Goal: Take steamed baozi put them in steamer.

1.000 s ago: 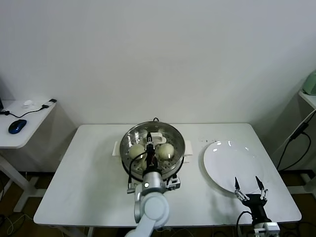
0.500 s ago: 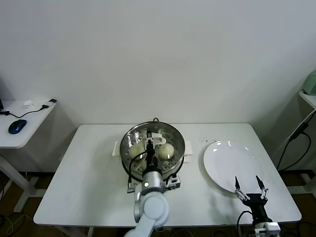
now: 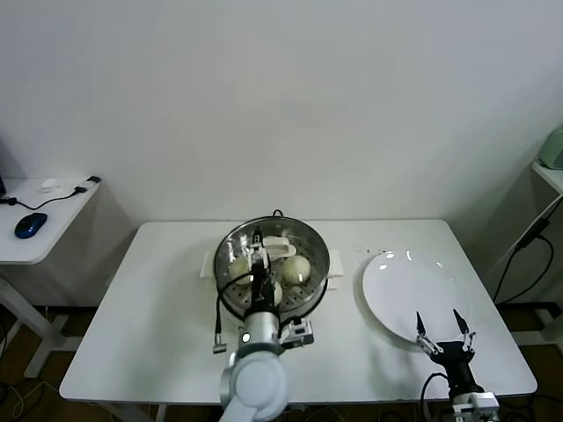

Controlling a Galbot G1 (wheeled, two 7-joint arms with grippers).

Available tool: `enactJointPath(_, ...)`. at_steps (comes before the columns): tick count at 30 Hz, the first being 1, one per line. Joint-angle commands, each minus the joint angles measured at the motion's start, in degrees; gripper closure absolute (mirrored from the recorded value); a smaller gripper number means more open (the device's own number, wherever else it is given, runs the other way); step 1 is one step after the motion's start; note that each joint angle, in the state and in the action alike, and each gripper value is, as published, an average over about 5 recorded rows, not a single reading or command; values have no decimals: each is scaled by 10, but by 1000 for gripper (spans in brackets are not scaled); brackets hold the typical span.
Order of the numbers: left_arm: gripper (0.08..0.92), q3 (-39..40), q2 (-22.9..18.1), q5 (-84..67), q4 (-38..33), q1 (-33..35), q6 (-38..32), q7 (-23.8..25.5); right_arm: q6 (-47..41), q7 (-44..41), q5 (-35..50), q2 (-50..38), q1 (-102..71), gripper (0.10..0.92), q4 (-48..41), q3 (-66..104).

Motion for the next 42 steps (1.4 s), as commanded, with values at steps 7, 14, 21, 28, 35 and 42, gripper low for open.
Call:
enactJointPath(7,177,-9,47,-148,-99,32,-21,-30,-17,-8,28,-5,0,203,14,-3)
enactJointPath(14,177,-160,86,-505,-151,85,-179,-169,-15,-10,28,-4,5,203,17,-6)
enactJointPath(21,177,-427,100,-874,-135,160,-303,-166,-29,-9,27,-5,14,203,7,-11)
enactJointPath(28,177,-515,153,-1112,-8,211,-367,-124,-29,-23,48,-9,14,203,-1,-14)
enactJointPath(35,177,-467,143,-1111,130,210,-430,-117,-27,-24,51,-12,15,203,0,-14)
enactJointPath(42,177,-433,125,-1090,149,215,-456,-116,-27,-23,49,-10,17,203,0,-15)
